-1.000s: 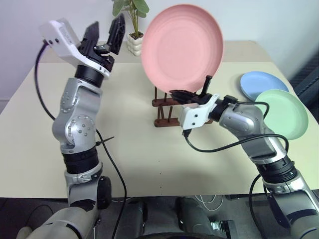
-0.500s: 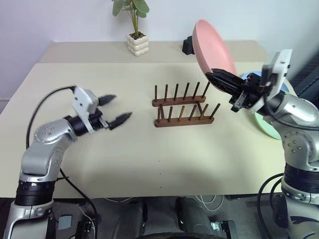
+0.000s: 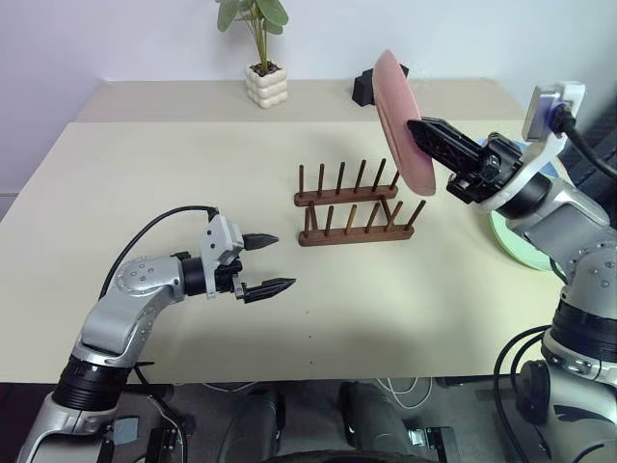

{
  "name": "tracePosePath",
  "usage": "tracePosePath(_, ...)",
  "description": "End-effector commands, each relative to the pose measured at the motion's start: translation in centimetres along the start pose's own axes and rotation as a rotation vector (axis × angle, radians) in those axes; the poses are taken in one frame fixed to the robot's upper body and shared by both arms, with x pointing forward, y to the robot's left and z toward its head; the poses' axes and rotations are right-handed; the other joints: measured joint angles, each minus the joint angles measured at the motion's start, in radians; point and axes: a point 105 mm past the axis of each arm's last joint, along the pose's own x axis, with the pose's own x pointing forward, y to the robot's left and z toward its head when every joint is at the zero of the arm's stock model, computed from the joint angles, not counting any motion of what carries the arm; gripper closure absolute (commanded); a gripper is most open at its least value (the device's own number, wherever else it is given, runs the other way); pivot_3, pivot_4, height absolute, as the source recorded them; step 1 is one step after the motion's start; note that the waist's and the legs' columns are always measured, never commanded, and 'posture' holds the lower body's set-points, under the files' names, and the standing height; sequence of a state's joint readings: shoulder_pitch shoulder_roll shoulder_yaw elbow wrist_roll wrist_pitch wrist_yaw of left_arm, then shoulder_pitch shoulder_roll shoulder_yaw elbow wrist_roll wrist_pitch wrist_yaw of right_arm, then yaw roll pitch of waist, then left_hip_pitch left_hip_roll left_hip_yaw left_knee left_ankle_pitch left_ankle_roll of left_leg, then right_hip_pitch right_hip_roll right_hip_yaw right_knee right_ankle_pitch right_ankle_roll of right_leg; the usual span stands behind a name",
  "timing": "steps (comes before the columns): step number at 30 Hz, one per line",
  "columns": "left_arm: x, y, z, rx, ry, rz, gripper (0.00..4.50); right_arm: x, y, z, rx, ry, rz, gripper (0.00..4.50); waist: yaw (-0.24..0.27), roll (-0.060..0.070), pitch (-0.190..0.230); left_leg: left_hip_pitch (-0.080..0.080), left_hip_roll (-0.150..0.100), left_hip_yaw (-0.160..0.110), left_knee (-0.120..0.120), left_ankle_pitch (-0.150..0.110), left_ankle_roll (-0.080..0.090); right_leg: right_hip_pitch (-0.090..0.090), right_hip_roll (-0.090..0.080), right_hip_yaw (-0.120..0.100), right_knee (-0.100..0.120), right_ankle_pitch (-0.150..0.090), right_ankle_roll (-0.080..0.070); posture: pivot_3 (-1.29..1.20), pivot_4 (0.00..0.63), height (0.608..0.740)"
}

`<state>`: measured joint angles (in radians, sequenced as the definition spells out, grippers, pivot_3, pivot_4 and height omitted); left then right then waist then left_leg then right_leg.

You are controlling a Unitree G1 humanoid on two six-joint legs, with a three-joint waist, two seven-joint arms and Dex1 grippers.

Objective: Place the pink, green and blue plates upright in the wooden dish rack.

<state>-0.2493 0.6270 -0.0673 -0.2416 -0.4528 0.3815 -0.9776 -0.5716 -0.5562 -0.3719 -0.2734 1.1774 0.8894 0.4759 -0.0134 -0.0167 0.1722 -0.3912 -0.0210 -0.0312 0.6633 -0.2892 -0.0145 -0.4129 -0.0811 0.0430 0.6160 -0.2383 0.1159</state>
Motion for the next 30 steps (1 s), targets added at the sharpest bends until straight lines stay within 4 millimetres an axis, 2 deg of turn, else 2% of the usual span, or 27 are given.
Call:
tracePosePath(1, 0.4, -0.4, 0.9, 0.042, -0.022, -0.016, 0.02, 0.0, 0.1, 0.9, 0.009, -0.043, -0.004, 4.50, 0.000, 0.000, 0.000, 0.000, 0.000, 0.000, 0.000, 0.000, 0.000, 0.000, 0.000, 0.000, 0.000, 0.000, 0.000, 0.00, 0.150, 0.740)
tracePosePath(10, 0.3, -0.4, 0.8, 0.031, -0.030, 0.000, 0.02, -0.2, -0.9, 0.3, 0.092, -0.058, -0.049, 4.50, 0.000, 0.000, 0.000, 0.000, 0.000, 0.000, 0.000, 0.000, 0.000, 0.000, 0.002, 0.000, 0.000, 0.001, 0.002, 0.00, 0.150, 0.740)
tracePosePath(15, 0.1, -0.3, 0.5, 0.029, -0.023, 0.012, 0.02, -0.3, -0.9, 0.8, 0.142, -0.094, -0.044, 4.50, -0.001, 0.000, 0.000, 0.000, 0.000, 0.000, 0.000, 0.000, 0.000, 0.000, 0.003, 0.000, 0.000, 0.001, 0.002, 0.00, 0.150, 0.740)
tracePosePath(30, 0.4, -0.2, 0.3, 0.028, -0.022, 0.020, 0.02, -0.7, -4.0, -0.3, 0.261, -0.101, -0.201, 4.50, -0.001, 0.000, 0.000, 0.000, 0.000, 0.001, 0.000, 0.000, 0.001, 0.001, 0.003, 0.000, 0.000, 0.001, 0.001, 0.00, 0.150, 0.740)
